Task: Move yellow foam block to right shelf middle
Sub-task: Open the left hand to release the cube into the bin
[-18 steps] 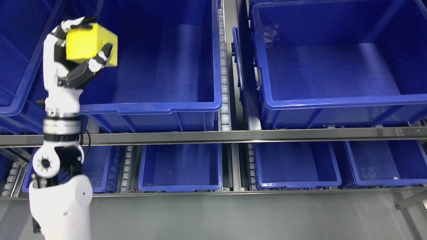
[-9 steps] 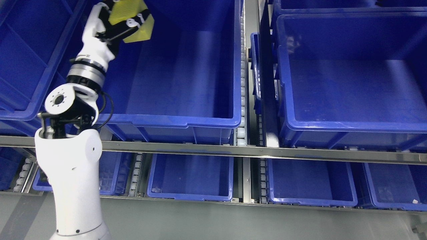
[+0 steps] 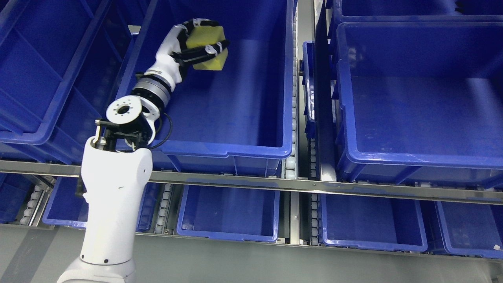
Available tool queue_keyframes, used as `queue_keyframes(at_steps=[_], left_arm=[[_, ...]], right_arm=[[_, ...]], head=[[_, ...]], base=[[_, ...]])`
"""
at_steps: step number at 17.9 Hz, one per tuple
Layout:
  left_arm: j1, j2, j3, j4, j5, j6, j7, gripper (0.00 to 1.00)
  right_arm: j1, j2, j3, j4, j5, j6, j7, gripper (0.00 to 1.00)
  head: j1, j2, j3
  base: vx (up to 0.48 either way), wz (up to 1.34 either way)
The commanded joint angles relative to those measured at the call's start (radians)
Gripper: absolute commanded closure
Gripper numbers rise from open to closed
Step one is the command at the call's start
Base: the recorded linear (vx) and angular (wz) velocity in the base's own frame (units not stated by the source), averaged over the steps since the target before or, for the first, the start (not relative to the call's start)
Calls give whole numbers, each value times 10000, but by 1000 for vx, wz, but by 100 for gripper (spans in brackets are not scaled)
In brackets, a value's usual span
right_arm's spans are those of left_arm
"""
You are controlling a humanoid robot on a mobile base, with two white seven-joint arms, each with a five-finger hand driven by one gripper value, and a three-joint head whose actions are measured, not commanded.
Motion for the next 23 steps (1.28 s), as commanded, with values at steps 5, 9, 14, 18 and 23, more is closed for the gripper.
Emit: queue_keyframes(at_steps=[5, 9, 14, 18, 23], left_arm=[[-442, 174, -2082, 1361, -42, 267, 53, 0], [-809, 174, -1225, 459, -42, 145, 23, 0], [460, 174, -869, -250, -42, -7124, -85, 0], [2545, 174, -777, -1596, -57, -9455, -70, 0], [4202, 174, 401, -2319, -72, -9857, -85, 0]], right_arm=[[0, -175, -61, -175, 31, -8, -8, 0], [0, -175, -61, -175, 31, -8, -8, 0], [0, -175, -61, -175, 31, -8, -8, 0], [0, -175, -61, -175, 31, -8, -8, 0], [0, -175, -61, -175, 31, -8, -8, 0]], head=[[0, 0, 0], [0, 0, 0], [0, 0, 0], [0, 0, 0], [0, 0, 0]], base=[[0, 0], [0, 0], [0, 0], [0, 0], [0, 0]])
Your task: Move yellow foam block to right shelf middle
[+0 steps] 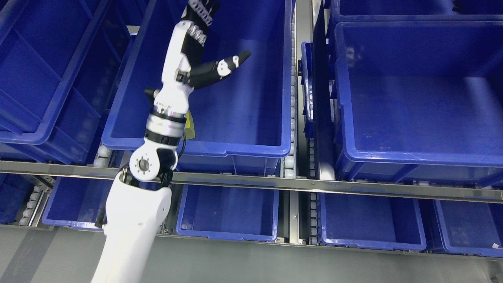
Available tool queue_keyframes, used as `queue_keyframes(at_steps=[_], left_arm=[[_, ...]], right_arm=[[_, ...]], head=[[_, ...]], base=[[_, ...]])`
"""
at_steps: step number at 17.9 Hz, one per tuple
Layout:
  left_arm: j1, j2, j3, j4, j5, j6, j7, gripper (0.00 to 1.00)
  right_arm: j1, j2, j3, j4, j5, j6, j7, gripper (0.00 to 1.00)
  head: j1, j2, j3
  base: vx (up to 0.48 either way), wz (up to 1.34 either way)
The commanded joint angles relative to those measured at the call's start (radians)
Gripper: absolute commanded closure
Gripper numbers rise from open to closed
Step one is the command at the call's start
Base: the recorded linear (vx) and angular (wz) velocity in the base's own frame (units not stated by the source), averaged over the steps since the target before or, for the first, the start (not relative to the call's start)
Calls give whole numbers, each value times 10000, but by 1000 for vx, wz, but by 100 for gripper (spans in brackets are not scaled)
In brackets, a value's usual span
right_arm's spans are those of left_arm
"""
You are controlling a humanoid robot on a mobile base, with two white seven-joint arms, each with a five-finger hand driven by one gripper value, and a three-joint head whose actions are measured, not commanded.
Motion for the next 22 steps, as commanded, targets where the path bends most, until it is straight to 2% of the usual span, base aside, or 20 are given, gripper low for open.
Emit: queue_keyframes(at_steps=[1, 4, 8, 12, 16, 22], left_arm=[[2163, 174, 1292, -1683, -12, -688, -1, 0], [3099, 244, 1264, -1684, -12, -1256, -1, 0], [3562, 184, 1247, -1684, -12, -1012, 14, 0], [2998, 174, 1631, -1684, -12, 443, 106, 2], [2368, 174, 1646, -1699, -12, 1440, 106, 6], [1463, 174, 1662, -1700, -12, 3022, 122, 4]], right_arm=[[0, -175, -61, -175, 31, -8, -8, 0], [0, -175, -61, -175, 31, -8, -8, 0], [0, -175, -61, -175, 31, -8, -8, 0], [0, -175, -61, -175, 31, -8, -8, 0], [0, -175, -61, -175, 31, -8, -8, 0], [0, -175, -76, -175, 31, -8, -8, 0]], head=[[0, 0, 0], [0, 0, 0], [0, 0, 0], [0, 0, 0], [0, 0, 0], [0, 0, 0]], base=[[0, 0], [0, 0], [0, 0], [0, 0], [-4, 0], [-25, 7]])
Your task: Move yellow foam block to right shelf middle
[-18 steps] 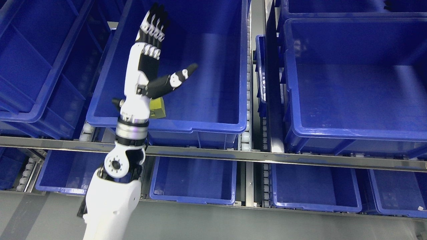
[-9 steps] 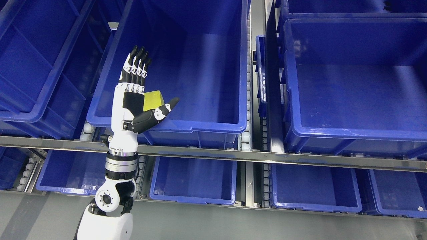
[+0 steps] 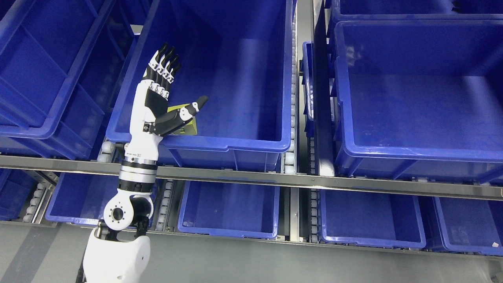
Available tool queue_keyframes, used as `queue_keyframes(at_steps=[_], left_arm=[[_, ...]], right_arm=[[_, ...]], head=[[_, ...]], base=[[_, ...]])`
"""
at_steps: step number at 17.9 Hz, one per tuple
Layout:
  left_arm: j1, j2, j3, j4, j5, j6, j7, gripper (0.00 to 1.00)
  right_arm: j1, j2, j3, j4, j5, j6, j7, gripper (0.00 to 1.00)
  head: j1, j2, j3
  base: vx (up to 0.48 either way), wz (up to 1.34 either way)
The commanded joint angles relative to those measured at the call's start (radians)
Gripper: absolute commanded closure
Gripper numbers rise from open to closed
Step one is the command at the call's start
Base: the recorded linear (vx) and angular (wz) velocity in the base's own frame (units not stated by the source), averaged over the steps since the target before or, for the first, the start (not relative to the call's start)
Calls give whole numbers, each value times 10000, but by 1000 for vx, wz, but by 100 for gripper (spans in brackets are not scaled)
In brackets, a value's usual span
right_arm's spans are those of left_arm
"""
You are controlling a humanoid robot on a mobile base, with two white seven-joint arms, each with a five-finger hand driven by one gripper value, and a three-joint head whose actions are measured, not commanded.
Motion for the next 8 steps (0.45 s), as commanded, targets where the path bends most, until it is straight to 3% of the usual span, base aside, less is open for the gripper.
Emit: queue_keyframes(at_steps=[1, 8], left_arm=[[-771, 175, 261, -181, 14, 558, -22, 4], [-880, 175, 246, -181, 14, 558, -22, 3]], right_arm=[[0, -175, -77, -175, 31, -7, -8, 0], [0, -175, -62, -175, 15, -7, -8, 0]], head=[[0, 0, 0], [0, 0, 0]], base=[[-18, 0], [-23, -70]])
